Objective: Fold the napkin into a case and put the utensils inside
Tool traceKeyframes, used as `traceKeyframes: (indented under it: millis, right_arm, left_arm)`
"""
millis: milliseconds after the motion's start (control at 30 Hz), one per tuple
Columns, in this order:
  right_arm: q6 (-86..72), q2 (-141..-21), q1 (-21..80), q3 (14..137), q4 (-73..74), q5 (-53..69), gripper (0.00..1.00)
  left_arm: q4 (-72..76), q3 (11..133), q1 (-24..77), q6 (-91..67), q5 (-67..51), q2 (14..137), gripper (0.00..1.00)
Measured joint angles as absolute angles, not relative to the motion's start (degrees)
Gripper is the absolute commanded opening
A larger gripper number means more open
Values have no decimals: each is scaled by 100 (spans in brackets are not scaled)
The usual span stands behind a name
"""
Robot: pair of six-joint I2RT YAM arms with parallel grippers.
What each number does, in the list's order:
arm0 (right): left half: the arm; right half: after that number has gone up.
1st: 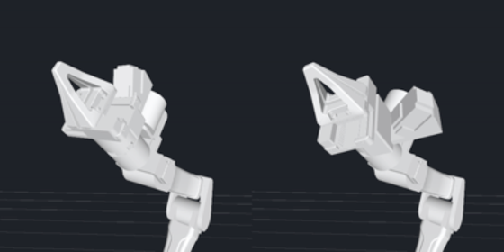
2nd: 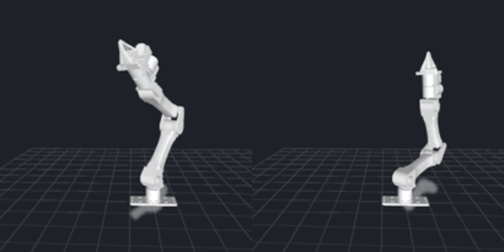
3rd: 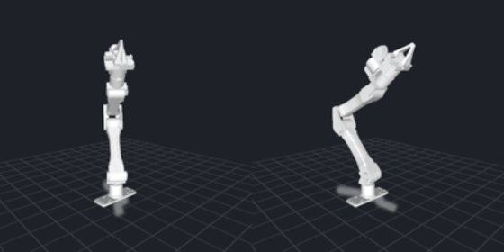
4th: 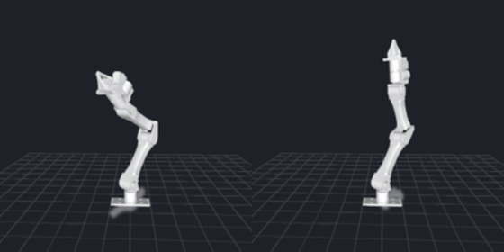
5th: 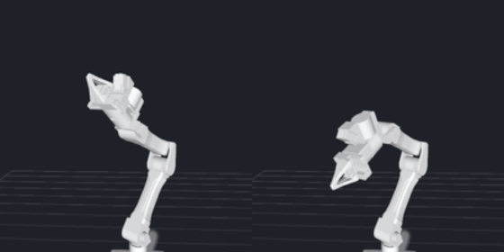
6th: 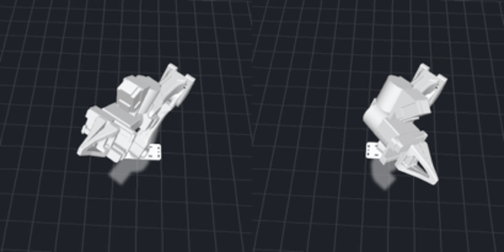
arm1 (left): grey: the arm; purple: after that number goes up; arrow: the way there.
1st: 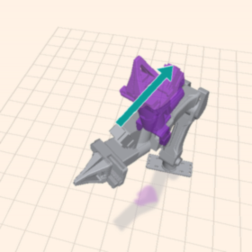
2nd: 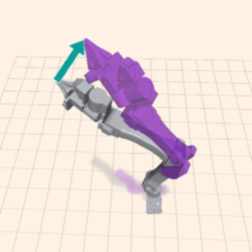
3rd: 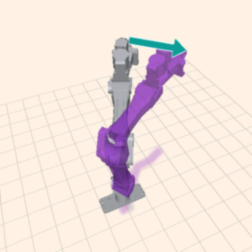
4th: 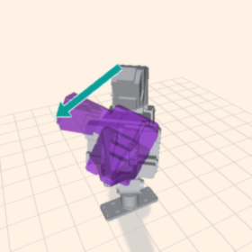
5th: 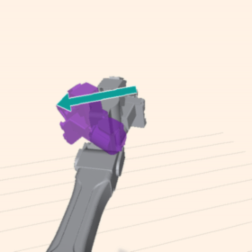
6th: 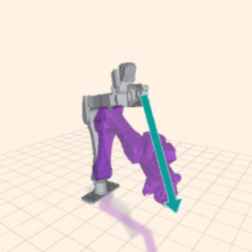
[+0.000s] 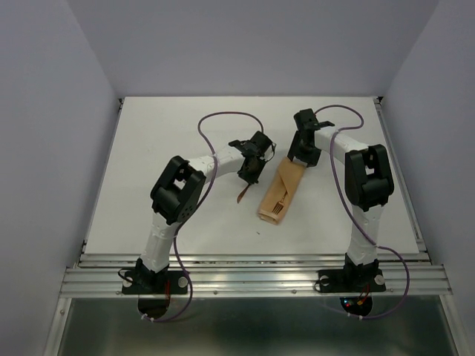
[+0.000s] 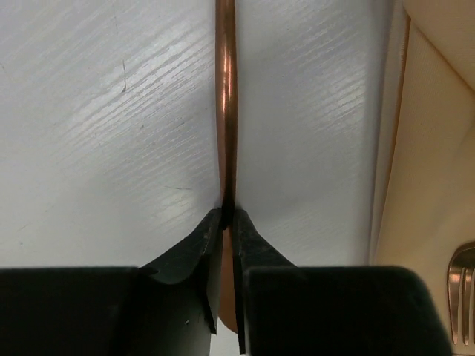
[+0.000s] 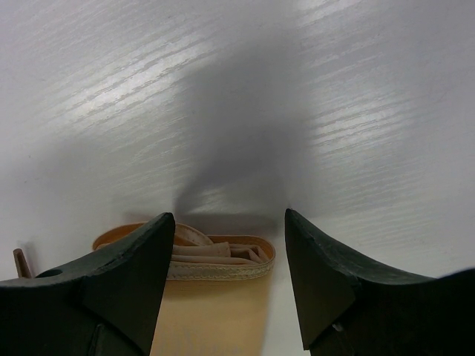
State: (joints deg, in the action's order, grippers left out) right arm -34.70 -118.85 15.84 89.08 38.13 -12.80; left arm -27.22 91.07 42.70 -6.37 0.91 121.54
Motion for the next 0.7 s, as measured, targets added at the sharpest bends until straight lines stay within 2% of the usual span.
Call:
traceKeyframes:
  millis: [33, 400, 700]
  right_arm:
    - [-3470, -11885, 1584, 8908, 3813, -1280, 66]
    - [-3472, -11885, 1584, 8906, 3813, -1282, 66]
    - [-3472, -11885, 1584, 8906, 3813, -1280, 66]
  left_arm:
    - [-2751, 9146, 4270, -639, 91, 12178, 0]
    - [-2808, 9155, 4272, -672, 82, 12127, 0]
    - [-2971, 8833, 4370, -781, -303, 11330, 0]
